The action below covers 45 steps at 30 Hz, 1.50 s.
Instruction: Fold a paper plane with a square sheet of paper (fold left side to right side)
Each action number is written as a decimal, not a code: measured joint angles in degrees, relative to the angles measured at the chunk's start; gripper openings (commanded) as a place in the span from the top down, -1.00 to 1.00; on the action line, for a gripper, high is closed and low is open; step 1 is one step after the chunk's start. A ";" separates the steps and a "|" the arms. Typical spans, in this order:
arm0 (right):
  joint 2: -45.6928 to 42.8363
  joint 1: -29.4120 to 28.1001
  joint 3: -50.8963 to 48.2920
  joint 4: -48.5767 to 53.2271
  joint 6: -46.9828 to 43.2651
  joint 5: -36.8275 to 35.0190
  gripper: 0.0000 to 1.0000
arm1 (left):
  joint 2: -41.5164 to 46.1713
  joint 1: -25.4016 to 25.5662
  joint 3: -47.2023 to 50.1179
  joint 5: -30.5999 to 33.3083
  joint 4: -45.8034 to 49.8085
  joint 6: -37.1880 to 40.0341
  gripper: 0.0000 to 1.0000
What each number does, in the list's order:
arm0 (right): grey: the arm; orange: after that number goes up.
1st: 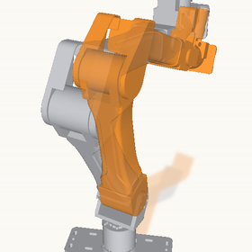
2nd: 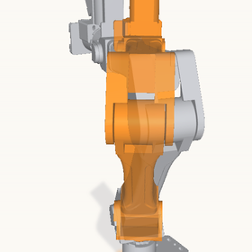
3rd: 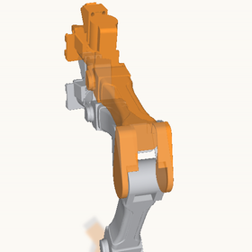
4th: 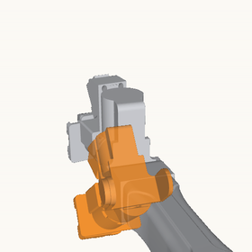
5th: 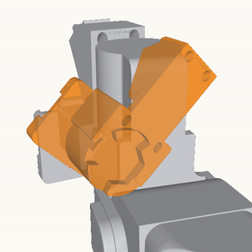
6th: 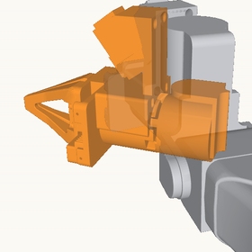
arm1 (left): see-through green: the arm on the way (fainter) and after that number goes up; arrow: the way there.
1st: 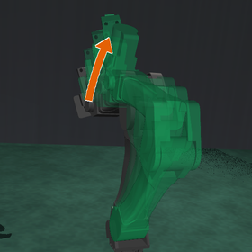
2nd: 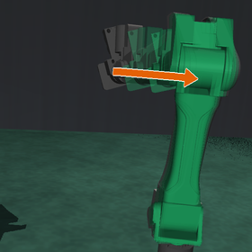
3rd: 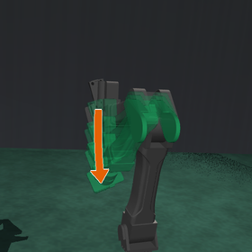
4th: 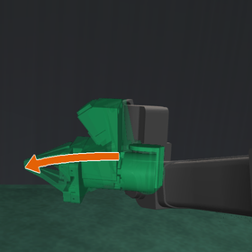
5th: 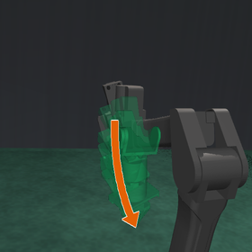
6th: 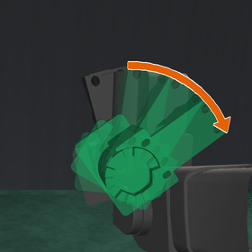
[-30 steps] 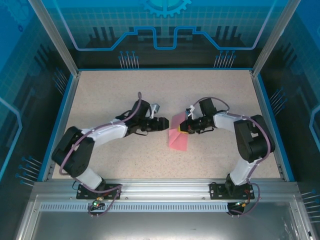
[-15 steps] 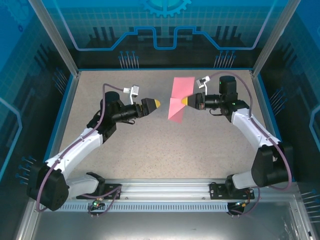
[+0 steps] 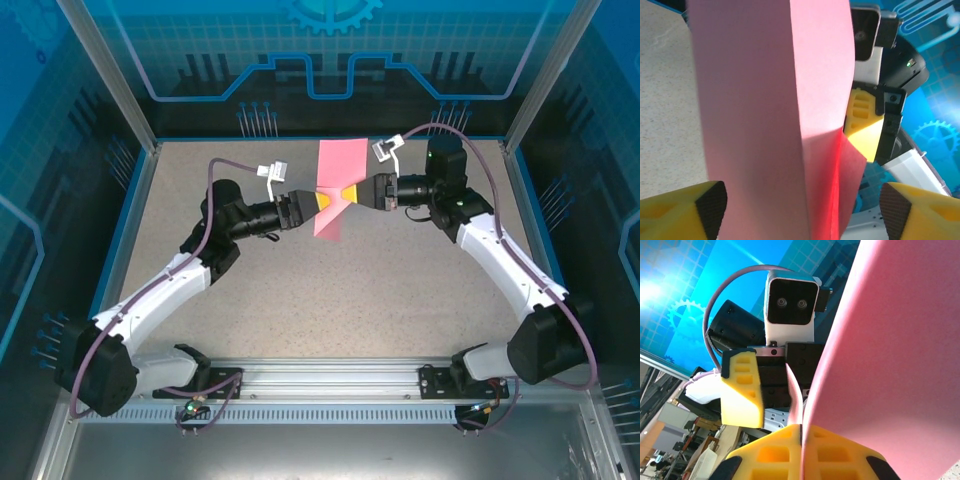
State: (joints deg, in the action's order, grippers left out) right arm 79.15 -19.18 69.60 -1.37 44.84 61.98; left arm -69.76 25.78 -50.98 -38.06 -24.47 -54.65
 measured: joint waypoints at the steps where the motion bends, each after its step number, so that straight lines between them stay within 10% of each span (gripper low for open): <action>1: 0.04 -0.26 0.02 -0.50 0.50 0.00 0.87 | 0.00 0.07 -0.13 0.02 -0.33 -0.35 -0.19; 9: 0.24 -1.05 0.04 -1.90 2.49 -0.37 0.44 | 0.20 0.66 -0.44 0.31 -0.66 -0.26 0.67; 19: -2.05 2.69 1.42 18.91 -11.06 -10.43 -0.26 | 4.72 3.32 -5.33 8.72 20.00 11.69 0.87; 30: -11.15 18.64 0.76 41.79 -25.07 -34.29 -0.87 | 0.15 20.02 -19.06 46.10 61.05 28.30 0.97; 37: -14.14 25.99 -1.53 46.75 -28.24 -38.97 -0.98 | -19.80 27.23 -31.69 69.53 82.31 24.65 1.00; 45: -15.21 30.42 -3.32 48.39 -29.75 -38.40 -0.98 | -40.70 28.76 -43.12 81.31 99.65 15.69 0.85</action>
State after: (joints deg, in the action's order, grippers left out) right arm 63.94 11.25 66.28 47.03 15.09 23.57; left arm -110.45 54.54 -94.11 43.24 75.18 -38.96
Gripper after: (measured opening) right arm 0.991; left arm 0.063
